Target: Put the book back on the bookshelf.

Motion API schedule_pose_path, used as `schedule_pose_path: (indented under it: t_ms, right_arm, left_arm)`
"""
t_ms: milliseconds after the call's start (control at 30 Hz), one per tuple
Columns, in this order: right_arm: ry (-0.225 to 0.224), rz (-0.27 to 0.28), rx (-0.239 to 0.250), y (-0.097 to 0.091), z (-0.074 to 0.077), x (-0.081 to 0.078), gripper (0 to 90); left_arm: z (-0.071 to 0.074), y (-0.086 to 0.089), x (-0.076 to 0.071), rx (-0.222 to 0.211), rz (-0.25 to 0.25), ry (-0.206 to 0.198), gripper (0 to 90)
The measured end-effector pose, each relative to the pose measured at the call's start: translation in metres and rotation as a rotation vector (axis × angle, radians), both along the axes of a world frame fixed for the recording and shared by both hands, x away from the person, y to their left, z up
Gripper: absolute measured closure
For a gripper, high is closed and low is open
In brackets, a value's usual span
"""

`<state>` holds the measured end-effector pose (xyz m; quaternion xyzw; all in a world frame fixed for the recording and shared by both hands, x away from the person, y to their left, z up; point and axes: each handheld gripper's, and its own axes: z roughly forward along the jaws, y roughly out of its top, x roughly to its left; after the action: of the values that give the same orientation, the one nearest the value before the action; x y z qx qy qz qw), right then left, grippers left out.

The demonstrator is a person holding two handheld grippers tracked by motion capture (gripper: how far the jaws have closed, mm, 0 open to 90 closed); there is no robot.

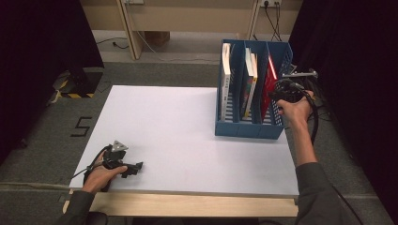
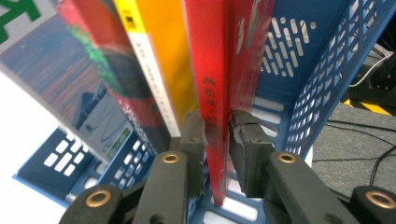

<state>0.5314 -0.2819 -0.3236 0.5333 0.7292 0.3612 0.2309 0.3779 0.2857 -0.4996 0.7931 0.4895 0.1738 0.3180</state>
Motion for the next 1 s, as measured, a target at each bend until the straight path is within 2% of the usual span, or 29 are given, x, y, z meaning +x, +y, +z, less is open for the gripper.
schedule_pose_path:
  t_ms: [133, 233, 433, 533, 700, 933, 1000]
  right_arm:
    - [0.004, -0.012, 0.007, 0.000, 0.000, 0.005, 75.9]
    - [0.007, -0.017, -0.016, 0.001, 0.002, 0.007, 76.2]
    - [0.000, -0.030, 0.007, 0.001, 0.000, 0.007, 75.3]
    - [0.008, -0.024, 0.001, 0.003, -0.004, 0.005, 69.0]
    - [0.014, -0.017, 0.025, 0.006, -0.012, -0.005, 57.5]
    - [0.004, -0.022, 0.099, 0.001, -0.017, -0.024, 48.1]
    - [-0.002, -0.033, 0.107, -0.001, -0.018, -0.028, 45.0]
  left_arm:
    - [0.000, 0.000, 0.000, 0.000, -0.001, 0.000, 2.2]
    - [0.000, 0.000, 0.000, -0.004, 0.002, -0.001, 2.1]
    - [0.000, 0.000, 0.000, -0.003, 0.002, -0.001, 2.1]
    - [0.000, -0.001, 0.000, -0.008, 0.004, -0.001, 2.0]
    - [-0.001, -0.001, 0.000, -0.008, 0.002, -0.003, 1.9]
    - [-0.001, -0.001, 0.000, -0.005, -0.007, -0.005, 0.0]
    - [-0.002, -0.001, 0.000, -0.007, -0.007, -0.007, 0.0]
